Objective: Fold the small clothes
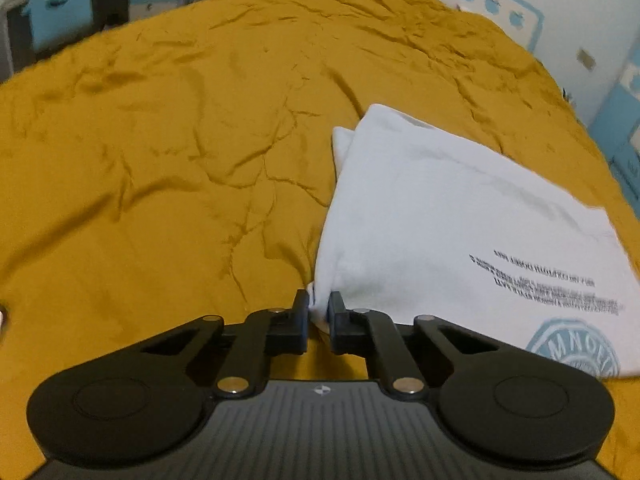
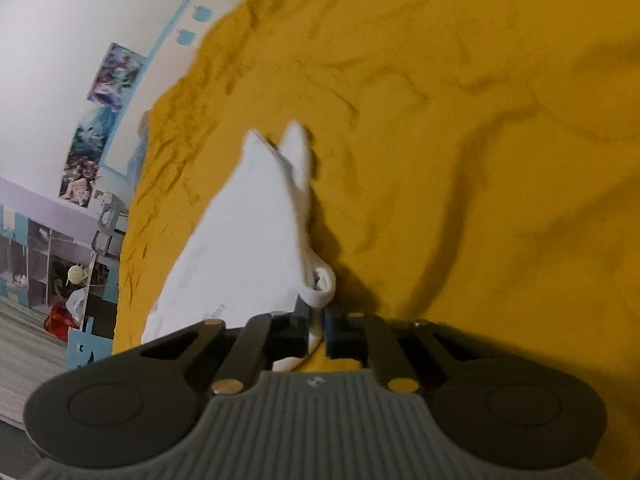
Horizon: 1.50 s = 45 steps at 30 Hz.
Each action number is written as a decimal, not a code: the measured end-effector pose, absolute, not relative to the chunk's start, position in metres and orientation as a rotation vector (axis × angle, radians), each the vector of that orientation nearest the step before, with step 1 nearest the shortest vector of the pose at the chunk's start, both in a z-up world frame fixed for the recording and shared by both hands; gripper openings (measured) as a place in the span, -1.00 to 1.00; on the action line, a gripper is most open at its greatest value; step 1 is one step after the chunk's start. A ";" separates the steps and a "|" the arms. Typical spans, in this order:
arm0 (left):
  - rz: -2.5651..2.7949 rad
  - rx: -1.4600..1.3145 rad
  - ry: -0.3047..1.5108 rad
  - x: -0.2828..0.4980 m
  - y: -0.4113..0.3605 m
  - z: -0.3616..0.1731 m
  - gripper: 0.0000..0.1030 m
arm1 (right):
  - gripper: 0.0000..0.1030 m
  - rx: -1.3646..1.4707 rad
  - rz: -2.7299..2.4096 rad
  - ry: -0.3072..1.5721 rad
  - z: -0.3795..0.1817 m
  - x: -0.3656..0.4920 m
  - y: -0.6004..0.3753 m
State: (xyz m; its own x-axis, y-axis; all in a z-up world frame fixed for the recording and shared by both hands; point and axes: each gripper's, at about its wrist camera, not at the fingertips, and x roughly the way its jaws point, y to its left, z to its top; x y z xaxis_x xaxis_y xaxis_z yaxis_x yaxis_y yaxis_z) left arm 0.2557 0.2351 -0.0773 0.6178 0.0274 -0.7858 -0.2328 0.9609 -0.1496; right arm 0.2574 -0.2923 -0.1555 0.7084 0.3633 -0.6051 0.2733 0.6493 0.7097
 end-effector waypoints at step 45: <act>-0.109 0.007 0.896 0.387 0.101 -0.075 -0.19 | -0.04 0.756 0.205 0.856 -0.180 0.423 -0.321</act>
